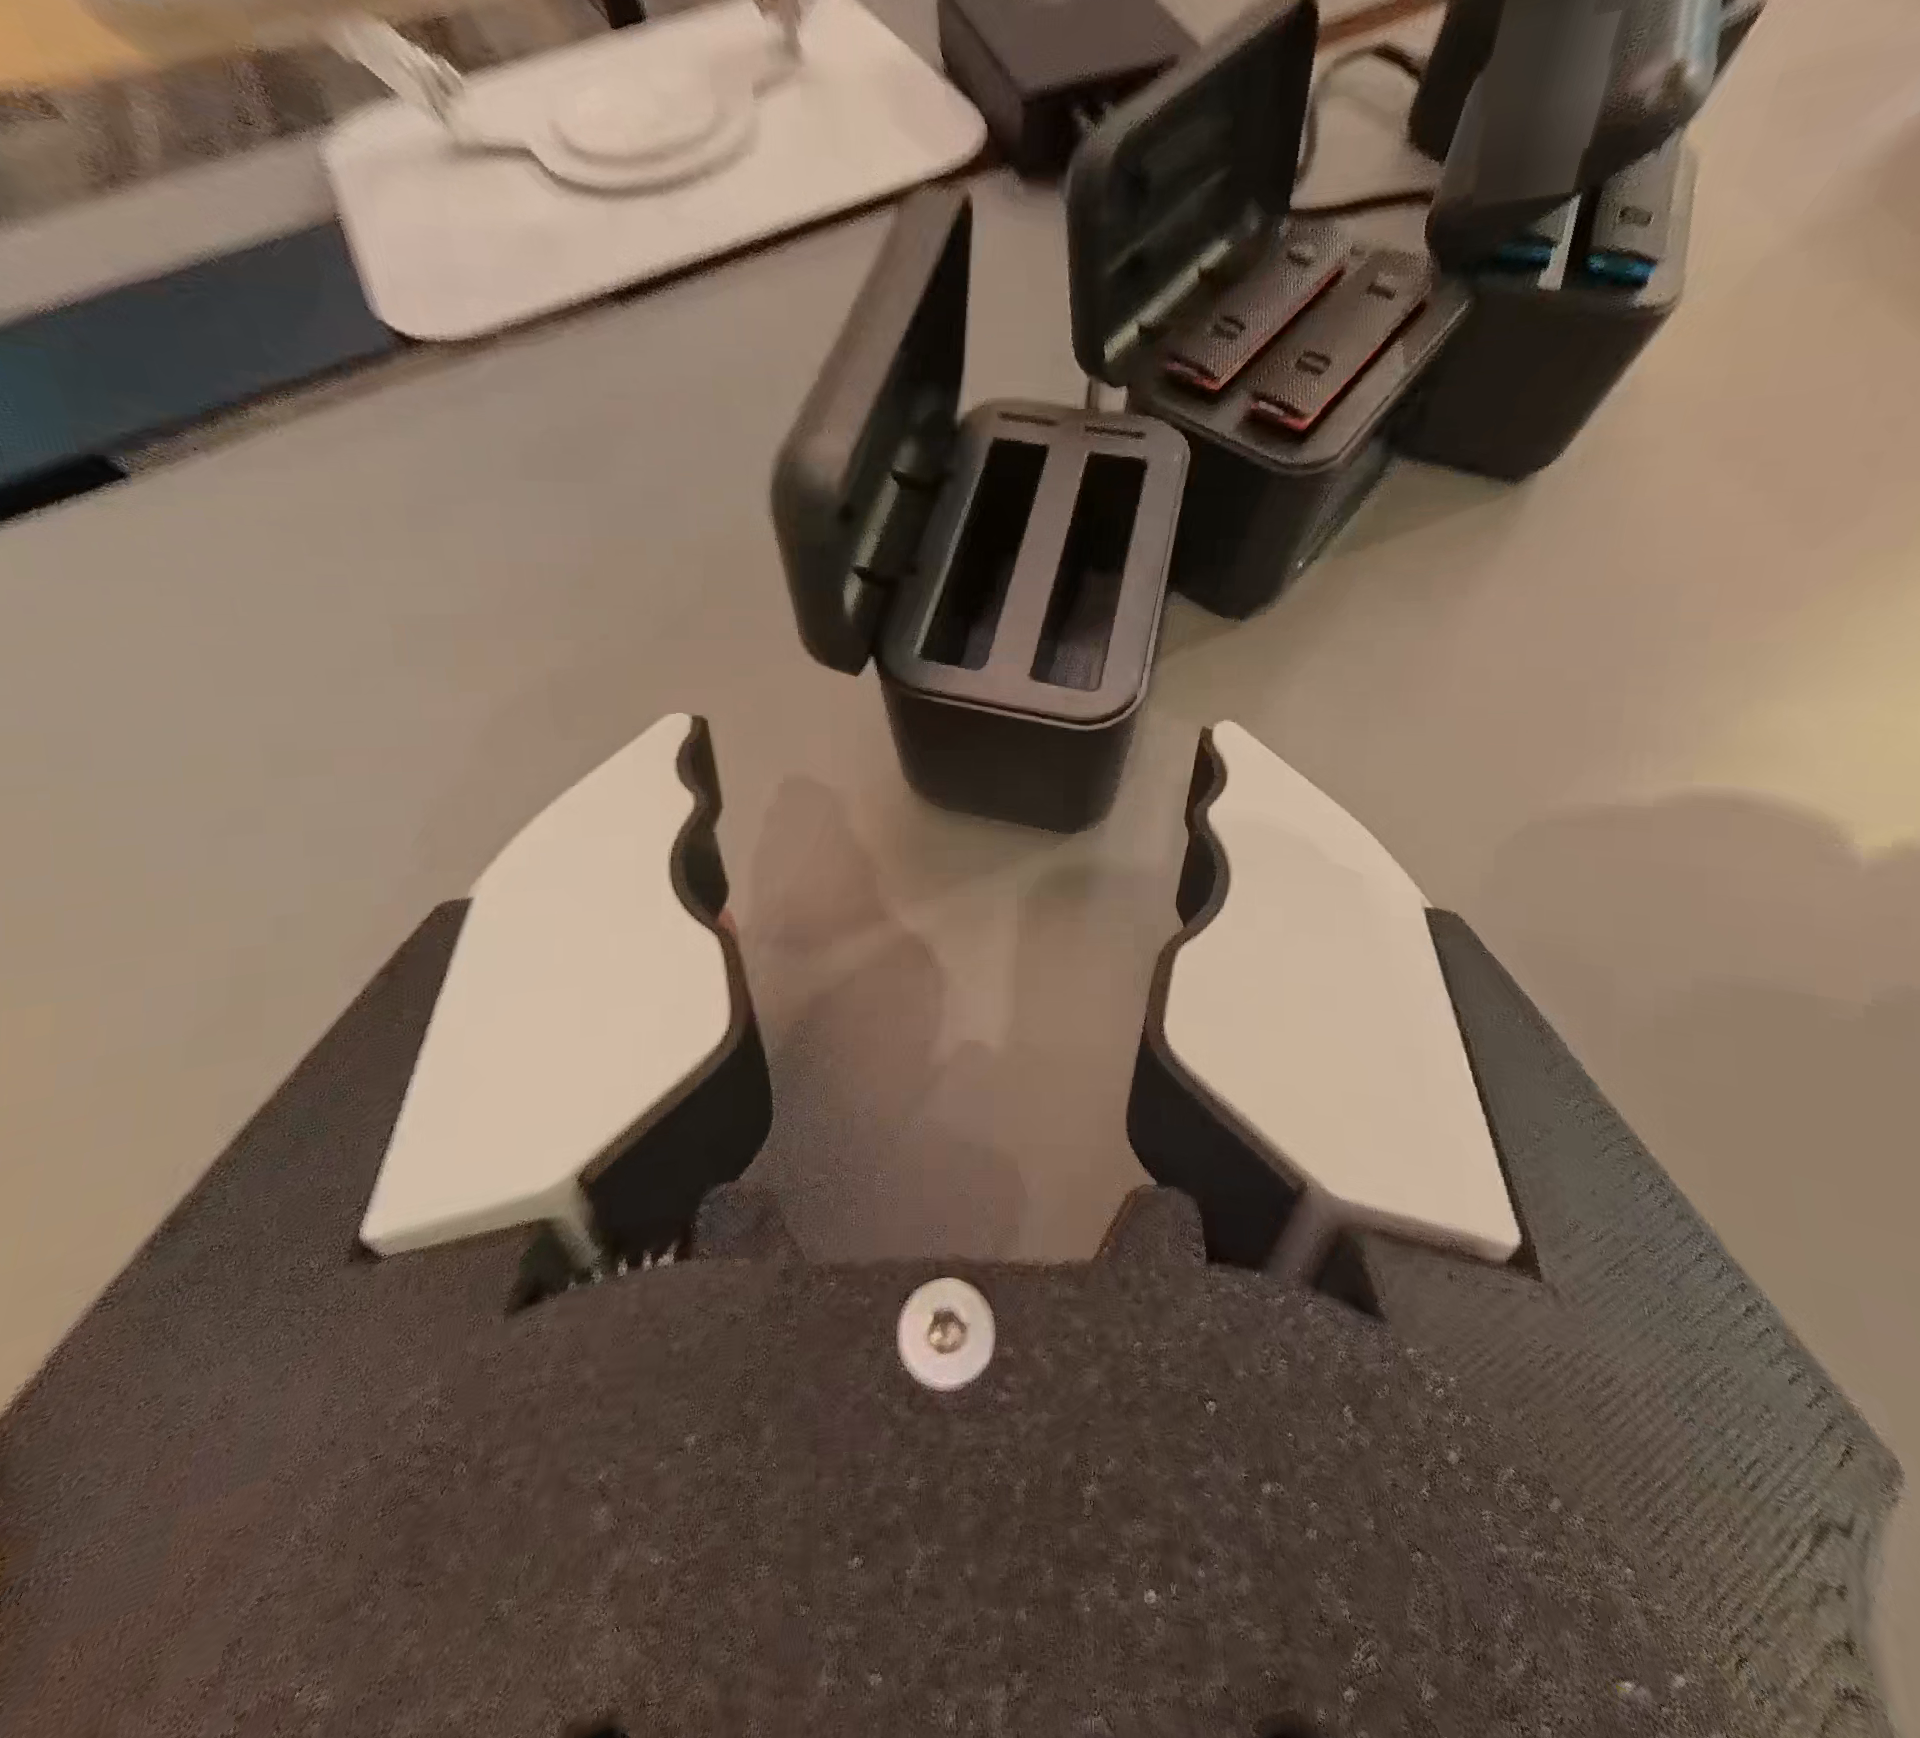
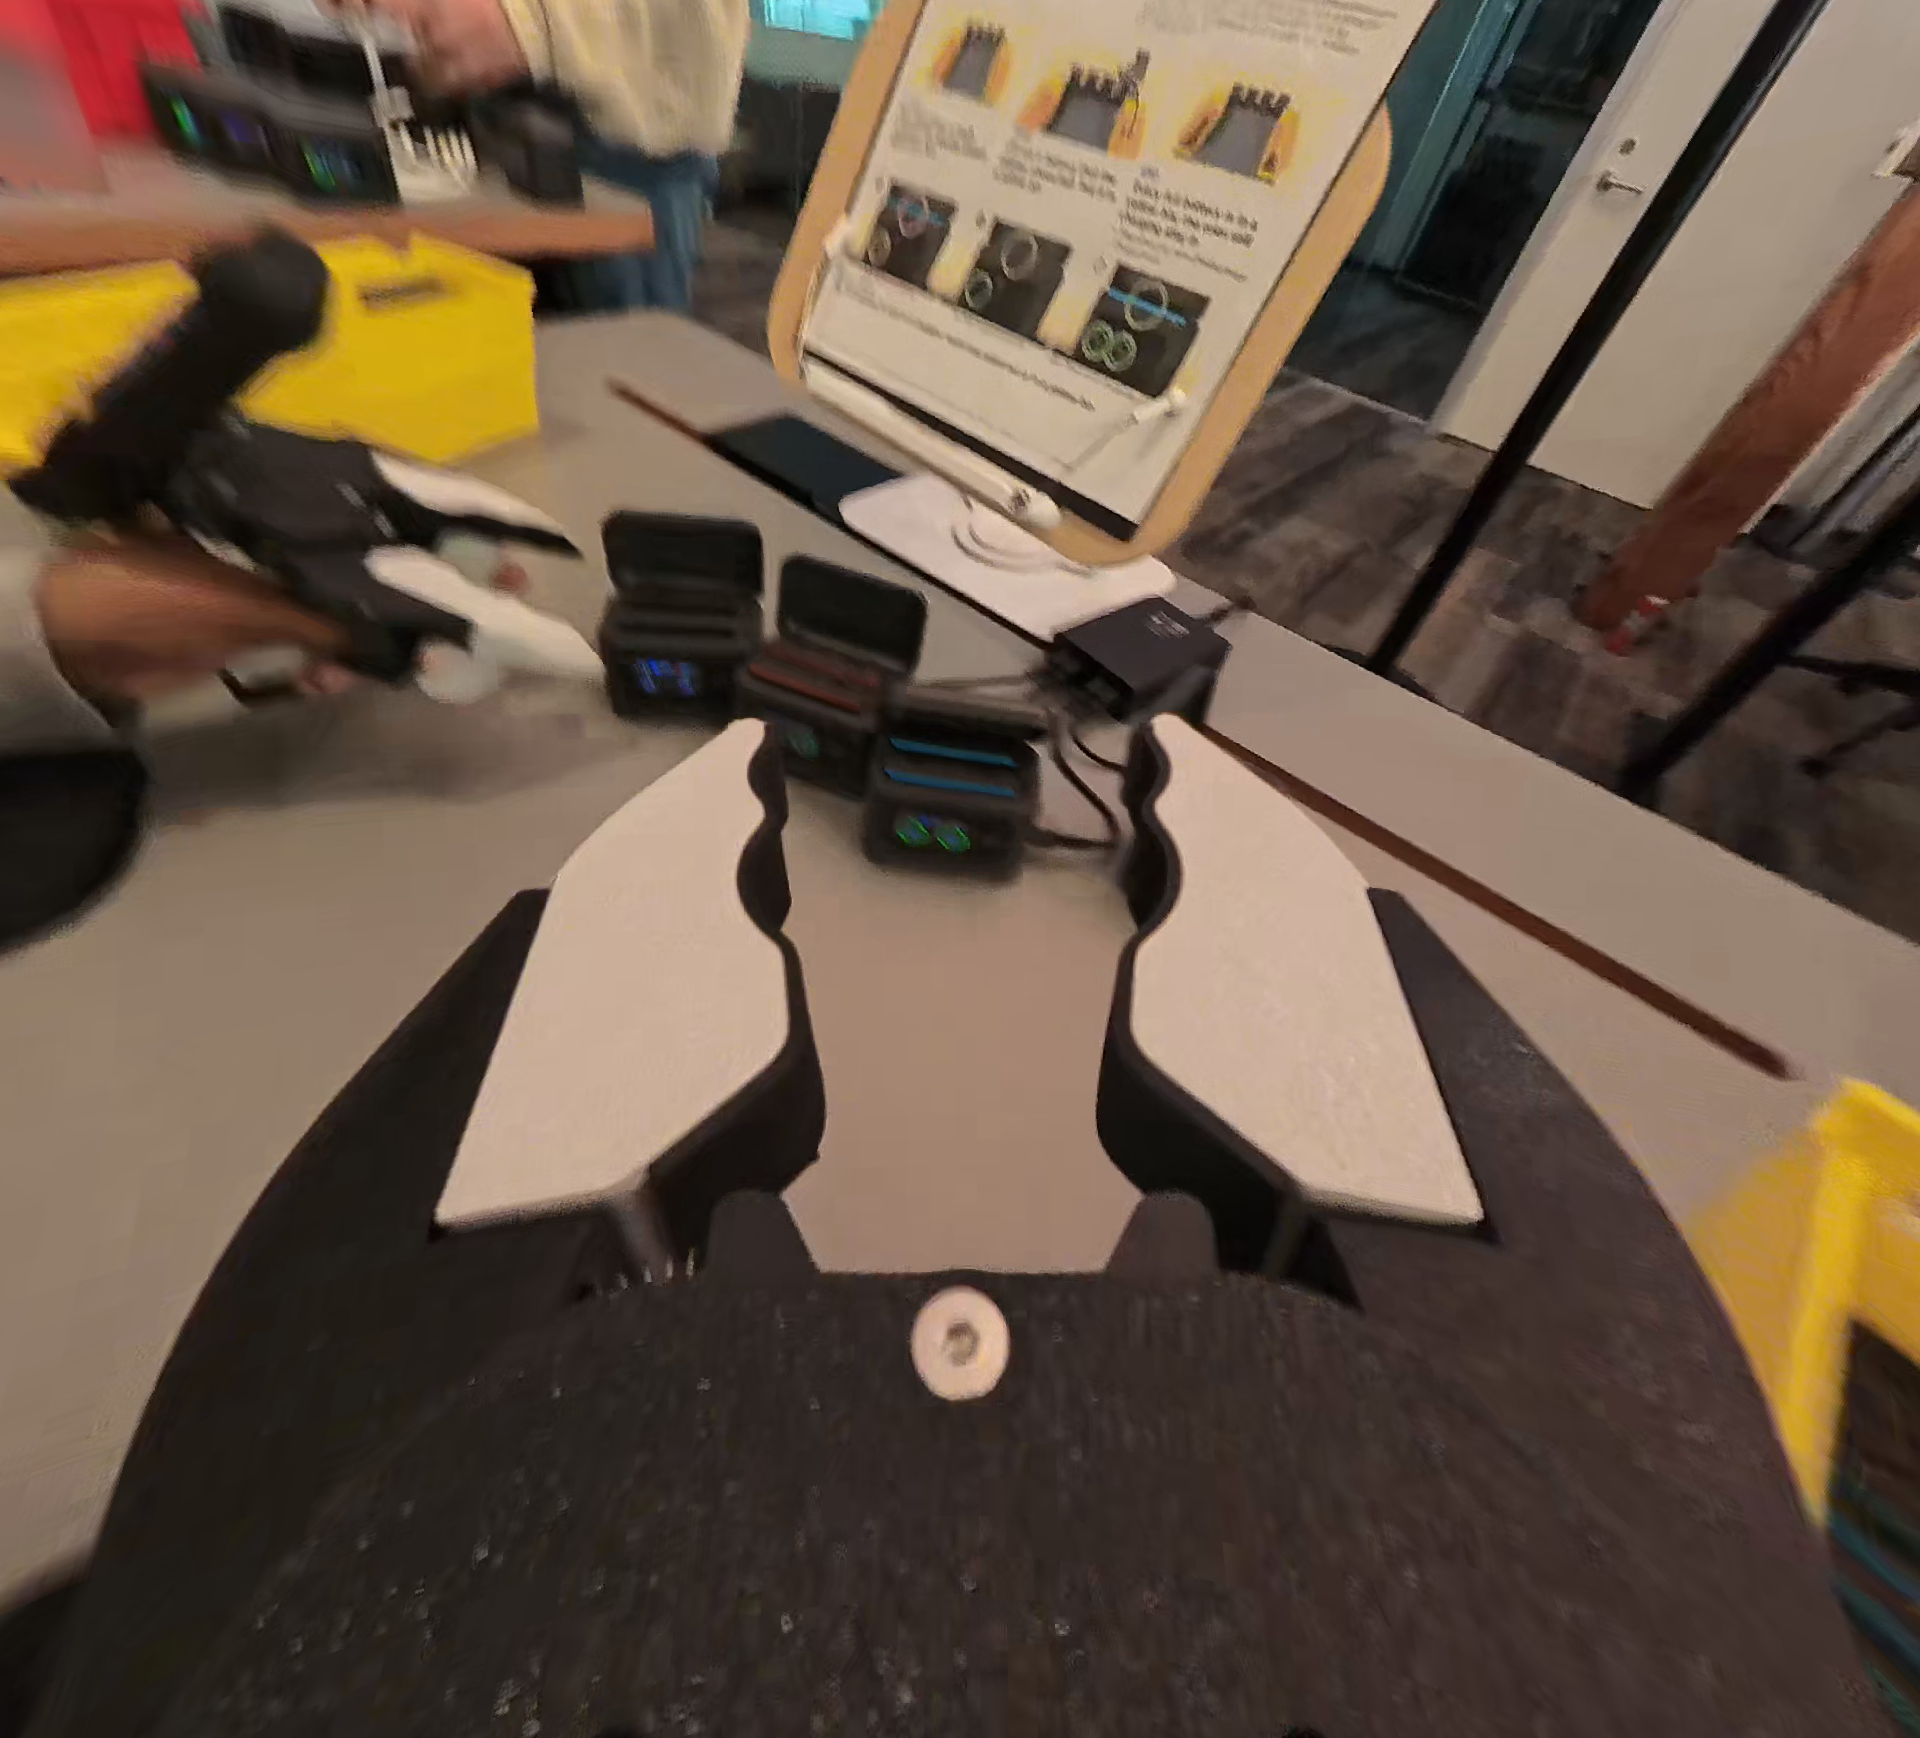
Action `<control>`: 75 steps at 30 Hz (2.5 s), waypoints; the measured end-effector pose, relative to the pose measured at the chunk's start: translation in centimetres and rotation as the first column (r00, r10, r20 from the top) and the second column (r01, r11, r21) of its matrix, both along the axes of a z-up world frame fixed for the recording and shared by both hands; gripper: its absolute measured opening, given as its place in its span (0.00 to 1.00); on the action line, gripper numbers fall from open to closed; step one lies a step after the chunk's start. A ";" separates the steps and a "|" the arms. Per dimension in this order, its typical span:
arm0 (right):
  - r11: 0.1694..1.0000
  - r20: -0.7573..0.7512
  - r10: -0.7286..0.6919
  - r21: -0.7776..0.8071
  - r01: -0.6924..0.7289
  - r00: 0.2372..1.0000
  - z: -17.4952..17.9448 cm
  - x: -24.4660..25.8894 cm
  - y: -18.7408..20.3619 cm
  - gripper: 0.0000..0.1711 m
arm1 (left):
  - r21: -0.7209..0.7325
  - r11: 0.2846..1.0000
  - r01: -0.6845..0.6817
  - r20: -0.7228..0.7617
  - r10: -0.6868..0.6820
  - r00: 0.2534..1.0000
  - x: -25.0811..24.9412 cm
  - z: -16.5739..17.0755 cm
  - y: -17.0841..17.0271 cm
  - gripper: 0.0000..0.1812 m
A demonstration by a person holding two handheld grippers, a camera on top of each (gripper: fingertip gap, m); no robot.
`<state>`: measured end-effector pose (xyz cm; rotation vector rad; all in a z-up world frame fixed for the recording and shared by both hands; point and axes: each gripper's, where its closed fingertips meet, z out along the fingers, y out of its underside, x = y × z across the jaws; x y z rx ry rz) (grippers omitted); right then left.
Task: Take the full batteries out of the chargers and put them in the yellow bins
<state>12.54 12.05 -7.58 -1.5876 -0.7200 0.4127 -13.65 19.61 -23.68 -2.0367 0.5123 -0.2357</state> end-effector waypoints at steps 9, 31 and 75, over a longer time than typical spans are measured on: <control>0.998 -0.352 -0.053 -0.035 0.044 0.934 -2.5 -5.7 1.4 0.34 | -0.153 0.975 0.162 -0.020 -0.166 0.986 2.0 -2.8 1.8 0.32; 0.990 -0.262 -0.081 -0.137 0.046 0.962 -7.8 -5.1 1.9 0.30 | -0.147 0.984 0.100 -0.024 -0.104 0.994 -7.9 -2.8 11.1 0.15; 0.895 0.209 -0.192 -0.364 0.259 0.959 -17.7 -17.2 13.4 0.55 | 0.151 0.982 0.115 -0.028 -0.112 0.993 -2.3 1.6 -1.5 0.18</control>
